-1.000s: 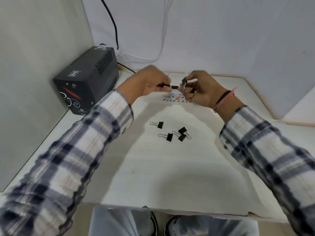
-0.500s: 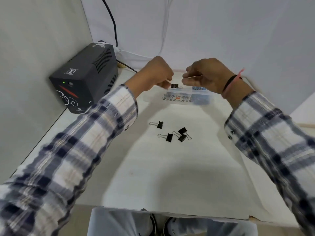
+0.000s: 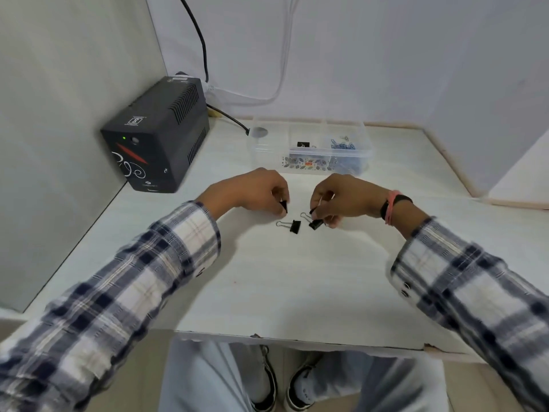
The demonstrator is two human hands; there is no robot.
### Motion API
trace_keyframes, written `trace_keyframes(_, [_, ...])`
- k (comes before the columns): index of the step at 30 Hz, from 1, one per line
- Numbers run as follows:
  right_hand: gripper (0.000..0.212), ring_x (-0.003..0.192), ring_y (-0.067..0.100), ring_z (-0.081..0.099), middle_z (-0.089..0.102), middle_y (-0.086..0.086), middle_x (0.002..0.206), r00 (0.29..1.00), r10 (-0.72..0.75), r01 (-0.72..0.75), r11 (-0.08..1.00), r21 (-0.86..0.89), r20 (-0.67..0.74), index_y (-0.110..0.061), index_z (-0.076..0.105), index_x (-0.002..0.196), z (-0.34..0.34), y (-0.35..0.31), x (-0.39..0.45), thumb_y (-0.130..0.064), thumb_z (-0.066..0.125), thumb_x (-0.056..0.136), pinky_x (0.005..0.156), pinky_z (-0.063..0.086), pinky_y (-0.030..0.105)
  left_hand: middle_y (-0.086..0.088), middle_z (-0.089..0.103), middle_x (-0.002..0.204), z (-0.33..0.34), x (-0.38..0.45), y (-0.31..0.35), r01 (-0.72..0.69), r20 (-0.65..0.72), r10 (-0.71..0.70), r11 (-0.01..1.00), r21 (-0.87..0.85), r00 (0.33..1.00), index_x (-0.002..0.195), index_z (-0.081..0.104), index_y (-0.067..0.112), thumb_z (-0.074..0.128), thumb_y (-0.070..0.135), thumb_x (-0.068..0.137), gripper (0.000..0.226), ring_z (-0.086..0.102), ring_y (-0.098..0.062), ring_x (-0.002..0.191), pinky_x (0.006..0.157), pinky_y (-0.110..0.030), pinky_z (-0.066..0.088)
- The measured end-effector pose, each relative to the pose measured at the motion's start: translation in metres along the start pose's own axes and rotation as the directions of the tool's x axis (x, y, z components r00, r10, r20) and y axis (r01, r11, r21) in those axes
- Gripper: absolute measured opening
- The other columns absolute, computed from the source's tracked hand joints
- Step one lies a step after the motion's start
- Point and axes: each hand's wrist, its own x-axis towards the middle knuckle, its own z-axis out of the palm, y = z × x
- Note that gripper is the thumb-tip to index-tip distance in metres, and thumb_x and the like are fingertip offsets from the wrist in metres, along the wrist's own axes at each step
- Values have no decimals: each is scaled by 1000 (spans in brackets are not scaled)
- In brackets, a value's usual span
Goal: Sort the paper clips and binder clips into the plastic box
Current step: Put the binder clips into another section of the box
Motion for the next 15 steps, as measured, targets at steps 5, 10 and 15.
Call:
trace_keyframes(5, [42, 78, 16, 72, 73, -2, 97, 1000, -6, 9, 980, -197, 18, -26, 71, 110, 5, -5, -11, -54, 77, 79, 81, 57, 32, 9, 63, 111, 8, -16, 12, -60, 64, 59, 998, 15, 996, 126, 66, 29, 78, 59, 79, 58, 61, -11, 99, 81, -27, 49])
trace_keyframes(10, [30, 84, 15, 59, 67, -2, 98, 991, -89, 61, 964, -257, -99, -18, 74, 101, 20, -10, -12, -37, 79, 79, 76, 51, 30, 0, 61, 104, 28, -17, 18, -140, -35, 144, 987, 83, 989, 114, 73, 20, 79, 44, 83, 40, 57, -14, 90, 76, -27, 48])
trace_keyframes(15, [23, 76, 24, 65, 66, 1, 77, 968, -40, -9, 981, -193, -248, -10, 69, 85, 20, 2, -12, -33, 70, 85, 71, 53, 33, 9, 67, 87, 24, -16, 14, -114, -70, 115, 993, 30, 991, 92, 73, 21, 78, 37, 81, 21, 60, -8, 75, 60, -20, 41])
